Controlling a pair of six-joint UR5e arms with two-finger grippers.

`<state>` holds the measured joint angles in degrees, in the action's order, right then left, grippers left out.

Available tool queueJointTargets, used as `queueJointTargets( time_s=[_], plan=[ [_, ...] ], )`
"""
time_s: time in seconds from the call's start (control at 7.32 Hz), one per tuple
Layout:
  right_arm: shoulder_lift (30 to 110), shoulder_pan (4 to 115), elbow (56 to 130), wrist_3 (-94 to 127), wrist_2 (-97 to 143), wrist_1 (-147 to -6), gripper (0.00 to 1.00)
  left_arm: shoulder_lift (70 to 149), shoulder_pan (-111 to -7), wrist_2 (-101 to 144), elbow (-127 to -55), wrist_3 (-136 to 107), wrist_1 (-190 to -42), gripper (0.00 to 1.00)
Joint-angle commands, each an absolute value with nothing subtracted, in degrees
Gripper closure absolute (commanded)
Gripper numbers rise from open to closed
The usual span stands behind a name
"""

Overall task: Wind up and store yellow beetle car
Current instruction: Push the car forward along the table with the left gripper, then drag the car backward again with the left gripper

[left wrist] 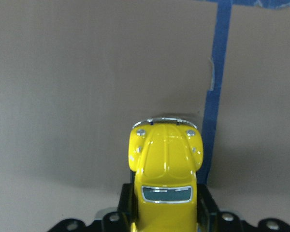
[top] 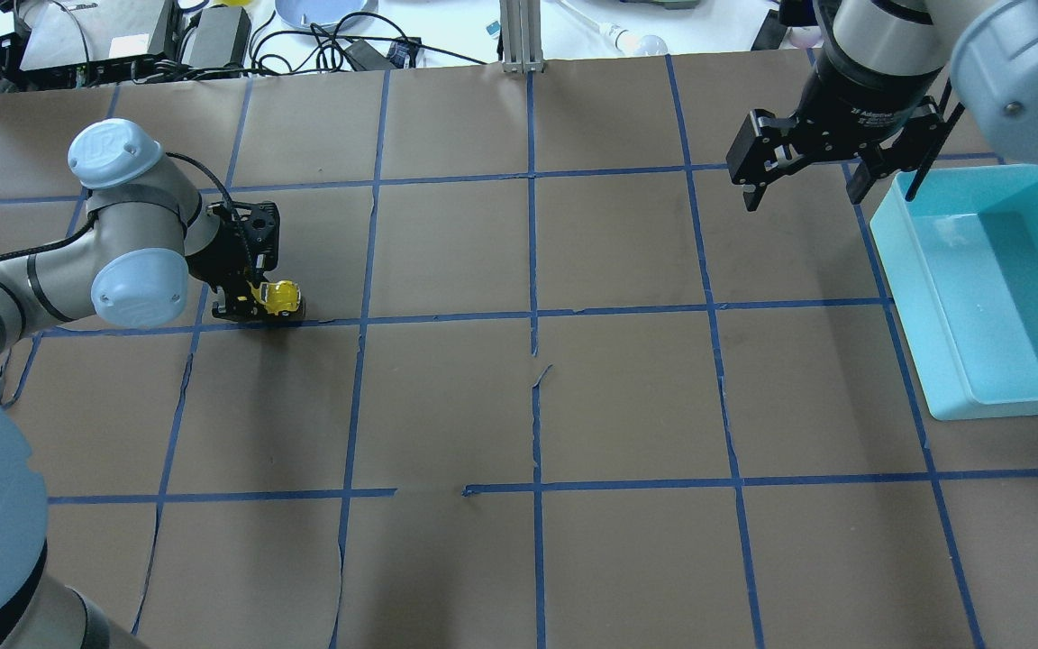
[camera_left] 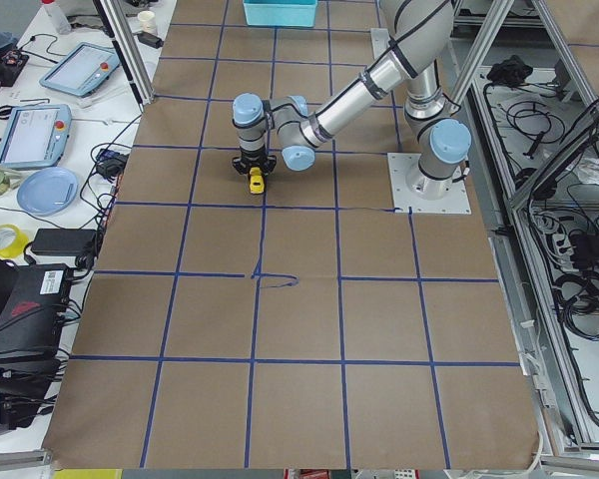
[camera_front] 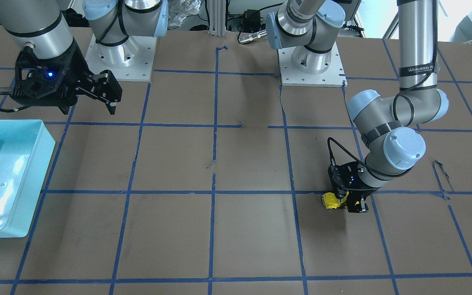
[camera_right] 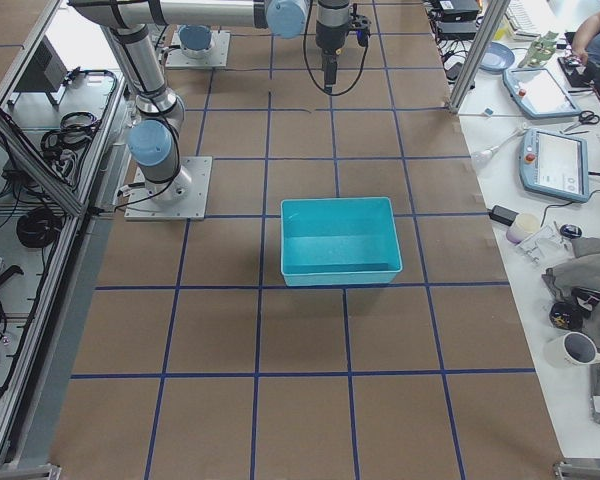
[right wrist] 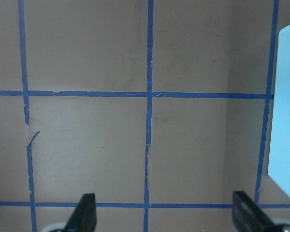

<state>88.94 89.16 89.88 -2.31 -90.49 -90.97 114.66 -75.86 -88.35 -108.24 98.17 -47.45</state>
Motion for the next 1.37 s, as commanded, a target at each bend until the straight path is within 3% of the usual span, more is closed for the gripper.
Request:
queueJointTargets(
  time_s=[0.0,1.23],
  plan=[
    [88.9,89.1,89.8,-2.3,-90.5,-91.0,0.00,115.0,-75.8,-88.5,-108.5,98.8,-47.5,0.73],
    [89.0,89.3,90.0,-2.3,-90.4,-91.0,0.00,114.7,-73.0,-88.9,-108.4,103.3,-47.5,0.73]
  ],
)
